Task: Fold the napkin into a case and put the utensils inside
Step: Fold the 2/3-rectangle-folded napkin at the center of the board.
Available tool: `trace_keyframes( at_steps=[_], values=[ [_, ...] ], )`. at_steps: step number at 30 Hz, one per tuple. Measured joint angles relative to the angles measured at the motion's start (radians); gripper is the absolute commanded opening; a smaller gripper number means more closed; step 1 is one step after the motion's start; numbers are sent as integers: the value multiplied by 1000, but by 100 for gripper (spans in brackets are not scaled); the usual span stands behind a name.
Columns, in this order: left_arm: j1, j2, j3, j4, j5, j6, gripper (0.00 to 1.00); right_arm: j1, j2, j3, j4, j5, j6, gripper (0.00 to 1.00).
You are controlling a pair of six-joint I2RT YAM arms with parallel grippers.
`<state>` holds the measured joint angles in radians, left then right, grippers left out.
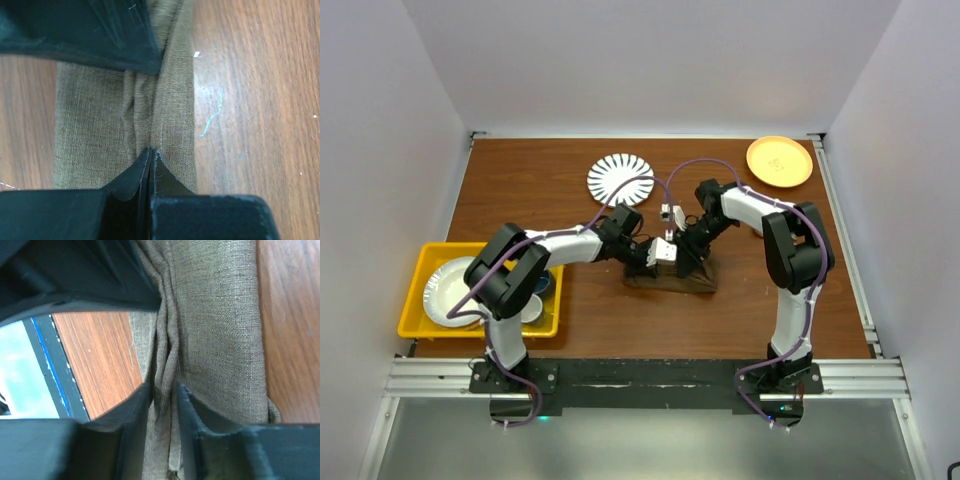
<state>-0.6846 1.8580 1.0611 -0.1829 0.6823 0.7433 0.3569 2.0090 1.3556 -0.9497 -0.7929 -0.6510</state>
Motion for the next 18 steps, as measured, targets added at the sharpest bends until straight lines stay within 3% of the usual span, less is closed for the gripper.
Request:
trace_keyframes(
  at_steps=[2, 9, 11, 18],
  values=[
    [18, 19, 12, -3, 35, -18, 0, 0, 0, 9, -13, 13, -6, 55],
    [39, 50, 37, -18, 99, -49, 0, -5, -29, 9, -39, 60, -7, 61],
    [47, 65, 53, -27, 114, -63, 0, -5, -52, 9, -38, 72, -13, 79],
    [69, 110, 96, -54, 183, -116, 0, -20, -134, -10, 26, 90, -13, 80]
  ],
)
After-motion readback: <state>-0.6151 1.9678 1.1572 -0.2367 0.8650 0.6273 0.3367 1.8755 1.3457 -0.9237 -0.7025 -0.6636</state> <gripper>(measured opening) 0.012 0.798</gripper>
